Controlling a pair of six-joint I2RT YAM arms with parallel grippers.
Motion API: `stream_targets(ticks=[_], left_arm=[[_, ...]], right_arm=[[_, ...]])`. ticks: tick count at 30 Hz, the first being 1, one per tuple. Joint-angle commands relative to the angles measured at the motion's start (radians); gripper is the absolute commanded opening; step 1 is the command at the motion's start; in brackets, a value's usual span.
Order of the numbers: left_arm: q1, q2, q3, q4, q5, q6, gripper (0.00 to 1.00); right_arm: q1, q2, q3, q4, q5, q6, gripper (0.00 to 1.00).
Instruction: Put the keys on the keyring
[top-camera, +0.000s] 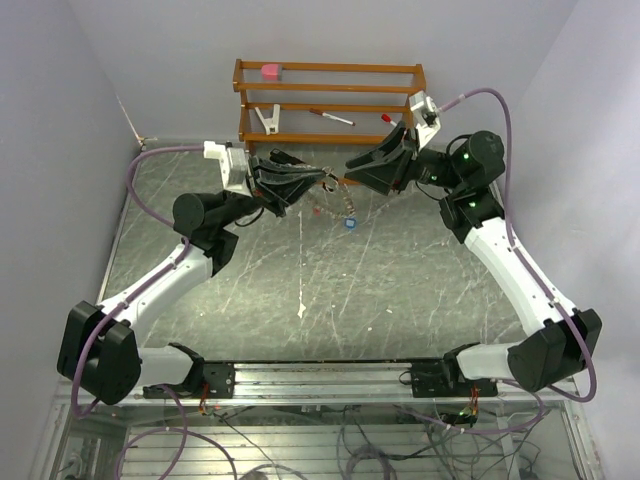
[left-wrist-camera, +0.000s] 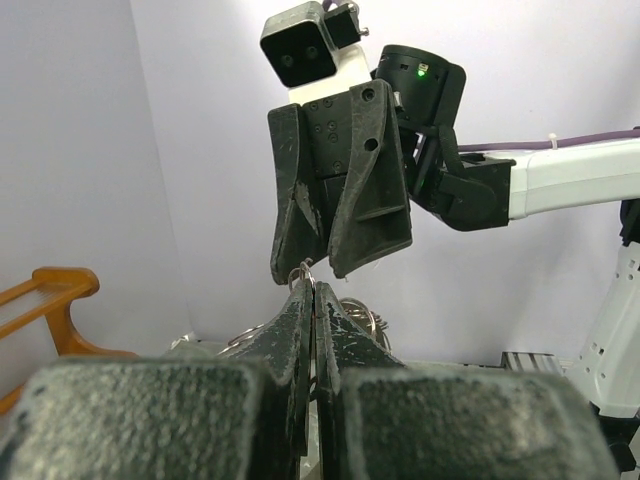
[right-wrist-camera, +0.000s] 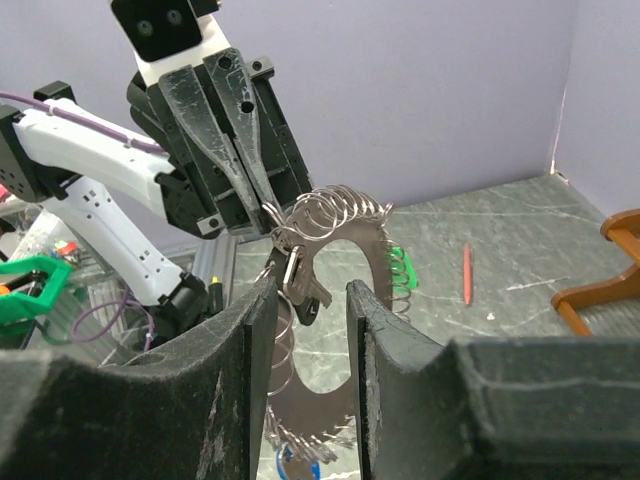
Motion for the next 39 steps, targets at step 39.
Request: stream_targets(ticks=[39], left_arm=[[-0.014,-0.032,0.013,0.095,-0.025,-0.017,0.07]], right_arm=[[0.081,0.083,0.147,-0.198,-0.005,-0.124,0.00]])
